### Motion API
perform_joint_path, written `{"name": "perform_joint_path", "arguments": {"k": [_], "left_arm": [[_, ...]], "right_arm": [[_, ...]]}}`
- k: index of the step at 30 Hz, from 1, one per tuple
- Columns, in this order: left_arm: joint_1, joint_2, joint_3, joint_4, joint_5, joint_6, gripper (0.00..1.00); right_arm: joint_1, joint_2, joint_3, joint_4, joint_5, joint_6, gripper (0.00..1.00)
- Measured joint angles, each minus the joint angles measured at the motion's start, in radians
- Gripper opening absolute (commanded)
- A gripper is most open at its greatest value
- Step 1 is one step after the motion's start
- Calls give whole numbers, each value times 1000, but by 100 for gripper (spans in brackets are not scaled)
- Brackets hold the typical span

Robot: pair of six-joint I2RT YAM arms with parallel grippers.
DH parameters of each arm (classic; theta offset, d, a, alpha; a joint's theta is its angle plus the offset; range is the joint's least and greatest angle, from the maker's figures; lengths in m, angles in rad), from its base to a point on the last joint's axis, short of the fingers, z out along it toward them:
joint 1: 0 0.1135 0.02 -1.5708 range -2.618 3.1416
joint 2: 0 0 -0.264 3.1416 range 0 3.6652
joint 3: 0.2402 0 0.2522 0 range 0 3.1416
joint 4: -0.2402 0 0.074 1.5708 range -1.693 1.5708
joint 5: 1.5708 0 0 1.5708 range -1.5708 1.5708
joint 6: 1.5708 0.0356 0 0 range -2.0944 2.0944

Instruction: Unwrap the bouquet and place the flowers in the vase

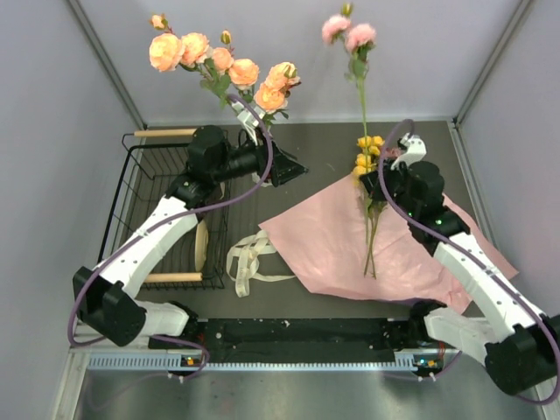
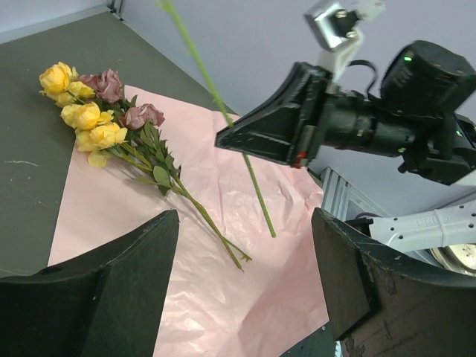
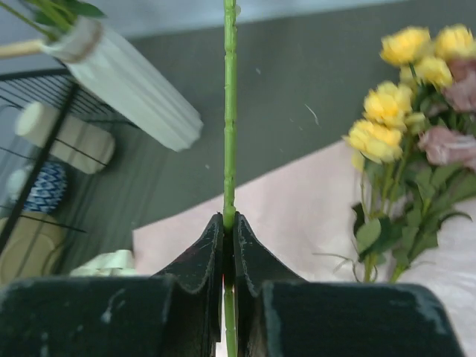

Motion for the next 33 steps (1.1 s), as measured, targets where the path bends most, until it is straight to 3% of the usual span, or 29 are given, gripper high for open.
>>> {"name": "perform_joint_path", "arguments": {"k": [8, 25, 28, 33], "left_arm": [[-3, 48, 52, 26, 19, -52, 75], [-82, 304, 261, 269, -34, -259, 76], [-82, 310, 277, 295, -37, -281, 70], [-82, 314, 317, 314, -41, -291, 42]], "right_arm": [[0, -178, -123, 201, -187, 26, 0], [21, -251, -157, 326, -468, 67, 0], [35, -262, -164, 331, -489, 67, 0], [61, -261, -164, 329, -502, 47, 0]]}}
